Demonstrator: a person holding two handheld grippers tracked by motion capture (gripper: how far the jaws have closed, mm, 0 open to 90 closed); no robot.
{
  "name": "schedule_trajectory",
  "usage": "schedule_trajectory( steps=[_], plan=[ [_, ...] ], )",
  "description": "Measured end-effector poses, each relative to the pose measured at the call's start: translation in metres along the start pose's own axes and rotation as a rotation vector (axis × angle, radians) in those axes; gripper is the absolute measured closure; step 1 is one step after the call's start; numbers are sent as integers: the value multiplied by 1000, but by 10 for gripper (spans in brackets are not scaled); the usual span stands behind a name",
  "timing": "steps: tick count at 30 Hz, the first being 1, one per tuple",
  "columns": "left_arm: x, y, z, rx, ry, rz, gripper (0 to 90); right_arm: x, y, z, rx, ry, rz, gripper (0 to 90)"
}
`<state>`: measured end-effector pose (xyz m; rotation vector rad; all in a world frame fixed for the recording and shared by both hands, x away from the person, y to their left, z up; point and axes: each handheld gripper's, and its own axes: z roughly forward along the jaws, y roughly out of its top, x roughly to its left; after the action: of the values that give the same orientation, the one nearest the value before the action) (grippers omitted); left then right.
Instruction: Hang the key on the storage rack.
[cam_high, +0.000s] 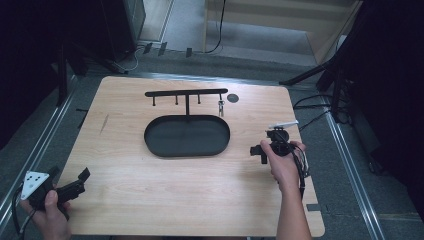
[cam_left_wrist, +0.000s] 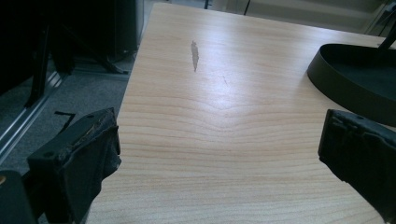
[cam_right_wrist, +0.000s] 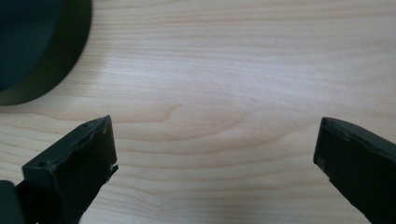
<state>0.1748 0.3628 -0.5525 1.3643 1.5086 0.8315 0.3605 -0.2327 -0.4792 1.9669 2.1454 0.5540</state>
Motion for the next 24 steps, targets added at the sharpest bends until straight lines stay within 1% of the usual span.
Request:
schedule_trajectory(
  steps=[1, 3, 7, 10, 12, 14, 17, 20, 22, 24],
  plan=[
    [0, 0, 0, 0, -1, -1, 0, -3, -4, 0, -7, 9, 13, 0],
    [0, 0, 0, 0, -2, -2, 0, -10, -14, -2, -37, 37, 19, 0],
    [0, 0, 0, 1, 1, 5, 0, -25, -34, 0, -86, 44, 47, 0],
    [-1, 0, 0, -1, 2, 7, 0, -36, -49, 1, -161, 86, 60, 0],
    [-1, 0, 0, -1, 2, 8, 0, -40, -59, 1, -219, 102, 60, 0],
    [-1, 0, 0, -1, 1, 9, 0, -45, -68, 1, -269, 107, 68, 0],
    [-1, 0, 0, 0, 1, 9, 0, -53, -81, -1, -344, 95, 86, 0],
    [0, 0, 0, 0, -1, 5, 0, -62, -94, -2, -417, 83, 91, 0],
    [0, 0, 0, 0, -3, 6, 0, -67, -103, -3, -454, 101, 83, 0],
    [0, 0, 0, -1, -4, 6, 0, -71, -112, -2, -485, 133, 69, 0]
  ],
)
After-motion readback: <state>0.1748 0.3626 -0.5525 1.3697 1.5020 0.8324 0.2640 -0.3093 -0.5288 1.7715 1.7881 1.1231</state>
